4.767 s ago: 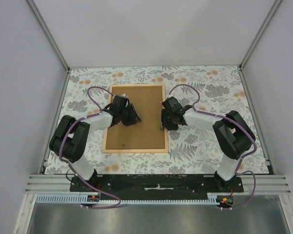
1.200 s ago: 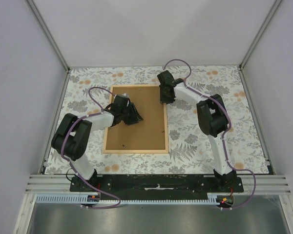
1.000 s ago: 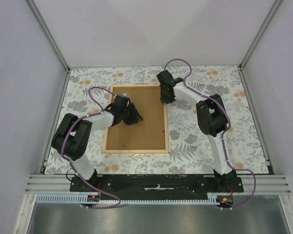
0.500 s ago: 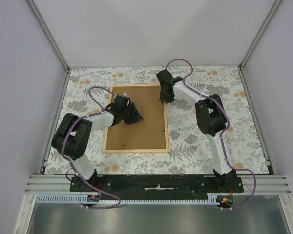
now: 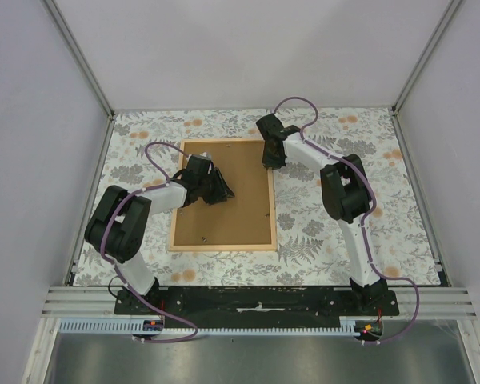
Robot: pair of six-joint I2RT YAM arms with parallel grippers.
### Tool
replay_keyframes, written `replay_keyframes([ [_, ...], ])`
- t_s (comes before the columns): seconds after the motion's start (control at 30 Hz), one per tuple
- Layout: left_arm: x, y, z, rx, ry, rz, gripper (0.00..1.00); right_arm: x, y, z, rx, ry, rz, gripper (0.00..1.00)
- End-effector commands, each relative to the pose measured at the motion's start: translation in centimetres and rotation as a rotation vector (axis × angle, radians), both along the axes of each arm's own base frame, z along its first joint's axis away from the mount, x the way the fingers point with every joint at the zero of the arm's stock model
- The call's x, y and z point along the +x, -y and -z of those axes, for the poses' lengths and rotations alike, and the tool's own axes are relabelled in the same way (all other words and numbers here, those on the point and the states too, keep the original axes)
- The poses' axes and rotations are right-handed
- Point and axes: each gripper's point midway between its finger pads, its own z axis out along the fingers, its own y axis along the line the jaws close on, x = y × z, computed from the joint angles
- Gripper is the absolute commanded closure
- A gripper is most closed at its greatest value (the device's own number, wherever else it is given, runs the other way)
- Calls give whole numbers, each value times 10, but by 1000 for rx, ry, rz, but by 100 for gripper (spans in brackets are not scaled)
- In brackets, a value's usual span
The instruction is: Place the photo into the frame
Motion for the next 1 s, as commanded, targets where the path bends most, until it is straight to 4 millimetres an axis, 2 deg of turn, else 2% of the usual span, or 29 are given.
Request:
replay_keyframes([
  [0.0,-10,-4,0,41,-26,39,57,-2,7,16,-10,1,41,100],
  [0.2,10,-3,-71,55,106,64,53,-30,28,14,-48,7,-76,100],
  [0.27,19,-13,-91,113,159,62,51,-39,39,15,-66,-3,-100,100],
  [0.37,32,-36,-104,237,204,32,47,-51,52,14,-78,-21,-132,100],
  [0.47,43,-63,-101,381,206,28,41,-61,65,11,-98,-21,-158,100],
  [0.6,52,-90,-81,552,151,67,36,-72,75,10,-103,-29,-210,100],
  [0.7,52,-97,-59,606,94,122,32,-78,82,12,-95,-37,-221,100],
  [0.8,55,-96,-47,610,77,147,29,-83,83,17,-87,-46,-253,100],
  [0.97,65,-98,-37,627,59,159,28,-87,81,17,-67,-49,-267,100],
])
